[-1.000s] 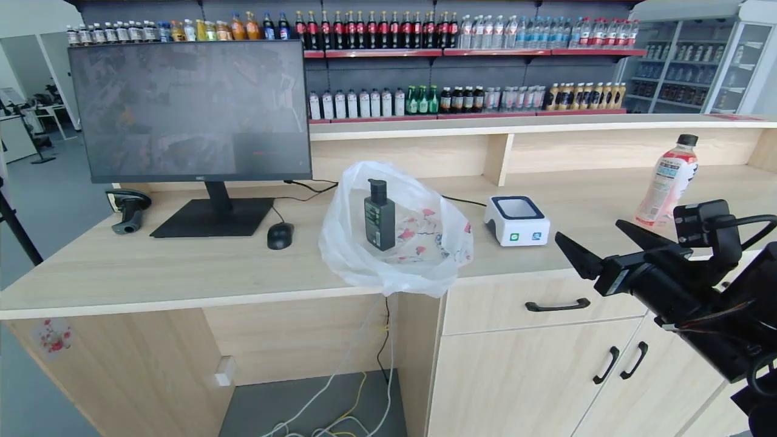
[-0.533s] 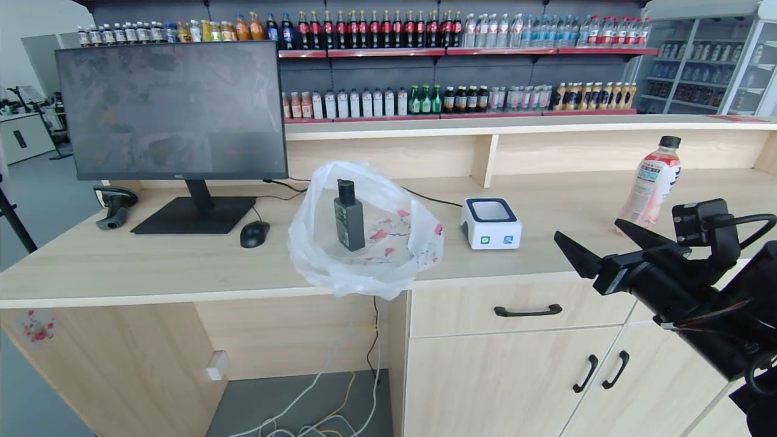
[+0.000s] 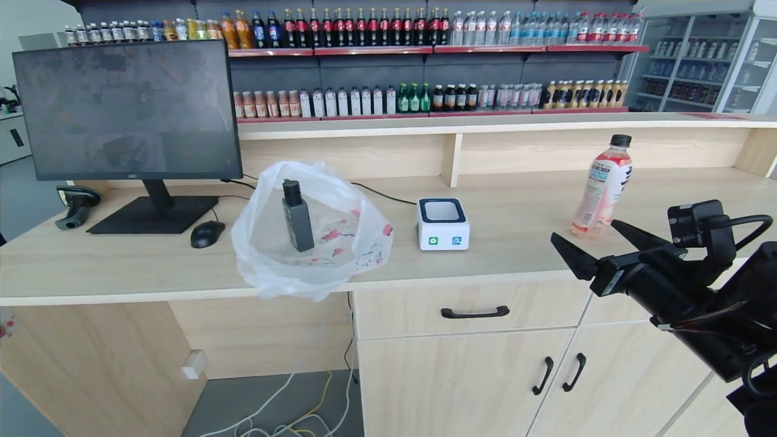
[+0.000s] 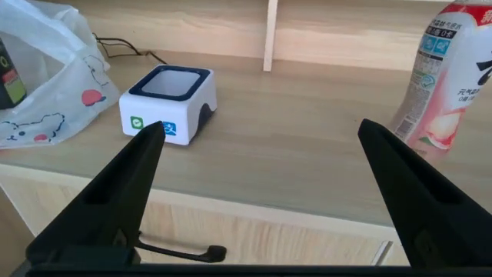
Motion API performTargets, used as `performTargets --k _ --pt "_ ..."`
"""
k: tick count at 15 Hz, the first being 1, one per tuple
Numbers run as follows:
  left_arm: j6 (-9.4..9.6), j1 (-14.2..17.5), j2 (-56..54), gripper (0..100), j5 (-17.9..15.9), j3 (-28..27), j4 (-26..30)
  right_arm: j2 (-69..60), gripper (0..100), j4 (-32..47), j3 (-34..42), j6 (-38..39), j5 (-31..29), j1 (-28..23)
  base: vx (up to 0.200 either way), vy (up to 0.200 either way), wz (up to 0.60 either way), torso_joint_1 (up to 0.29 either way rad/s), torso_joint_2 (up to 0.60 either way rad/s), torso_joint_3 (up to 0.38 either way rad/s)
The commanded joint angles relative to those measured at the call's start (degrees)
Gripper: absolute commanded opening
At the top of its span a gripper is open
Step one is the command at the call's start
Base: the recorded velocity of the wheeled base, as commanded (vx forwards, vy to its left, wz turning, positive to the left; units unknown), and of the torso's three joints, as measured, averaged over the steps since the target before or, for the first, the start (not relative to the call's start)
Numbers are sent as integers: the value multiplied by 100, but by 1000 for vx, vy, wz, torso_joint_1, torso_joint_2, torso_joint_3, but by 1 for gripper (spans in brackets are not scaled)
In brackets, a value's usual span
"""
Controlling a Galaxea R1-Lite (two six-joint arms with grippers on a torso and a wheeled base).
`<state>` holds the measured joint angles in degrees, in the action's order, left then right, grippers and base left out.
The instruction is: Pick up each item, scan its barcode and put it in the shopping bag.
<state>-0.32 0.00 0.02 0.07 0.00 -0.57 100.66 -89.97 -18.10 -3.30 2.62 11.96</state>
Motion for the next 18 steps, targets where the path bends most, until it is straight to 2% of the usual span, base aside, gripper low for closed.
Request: performTargets --k 1,17,18 --pt "-3 0 -2 100 1 0 -4 6 100 -3 9 -12 2 131 0 -200 0 2 2 2" --pt "-3 0 -2 100 1 0 -4 -64 100 -3 211 -56 2 140 0 -200 0 3 2 3" --pt "-3 0 -2 100 1 0 -4 -64 100 -3 211 -56 2 140 200 -200 0 7 2 2"
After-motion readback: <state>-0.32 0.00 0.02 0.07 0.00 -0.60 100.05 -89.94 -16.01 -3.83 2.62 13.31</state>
